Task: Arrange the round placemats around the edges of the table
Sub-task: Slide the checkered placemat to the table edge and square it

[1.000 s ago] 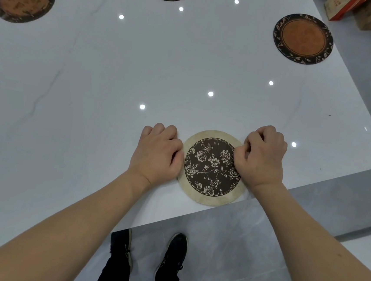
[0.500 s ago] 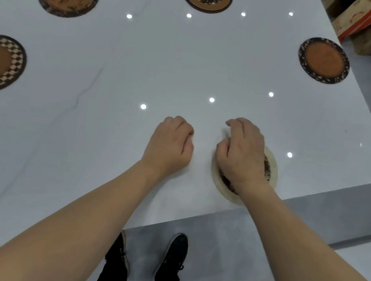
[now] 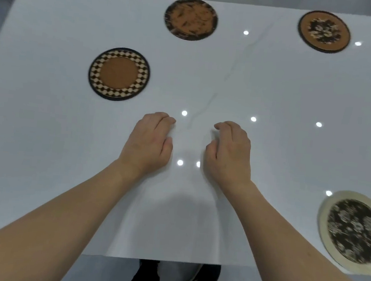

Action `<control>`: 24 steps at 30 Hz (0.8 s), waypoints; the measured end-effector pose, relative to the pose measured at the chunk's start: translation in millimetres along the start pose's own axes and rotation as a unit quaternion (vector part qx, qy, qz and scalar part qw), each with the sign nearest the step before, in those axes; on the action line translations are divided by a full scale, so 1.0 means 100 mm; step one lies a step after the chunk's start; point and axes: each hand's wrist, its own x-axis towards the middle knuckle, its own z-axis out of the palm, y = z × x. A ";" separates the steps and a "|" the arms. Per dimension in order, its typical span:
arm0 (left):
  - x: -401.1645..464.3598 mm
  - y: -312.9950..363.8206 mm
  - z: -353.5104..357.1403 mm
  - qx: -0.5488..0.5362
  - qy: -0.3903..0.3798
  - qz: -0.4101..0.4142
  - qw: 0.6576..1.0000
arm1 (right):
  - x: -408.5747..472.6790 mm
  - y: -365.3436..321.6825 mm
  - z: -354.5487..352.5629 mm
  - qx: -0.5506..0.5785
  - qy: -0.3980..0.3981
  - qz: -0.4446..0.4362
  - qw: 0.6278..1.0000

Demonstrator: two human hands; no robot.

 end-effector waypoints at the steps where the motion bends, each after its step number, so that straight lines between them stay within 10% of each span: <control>1: 0.01 -0.15 -0.07 0.009 0.006 -0.011 1.000 | 0.06 -0.13 0.10 0.007 -0.004 -0.006 1.000; 24: 0.93 -1.79 -0.30 0.012 0.110 -0.289 0.951 | 1.29 -1.12 1.21 -0.088 -0.044 -0.030 0.995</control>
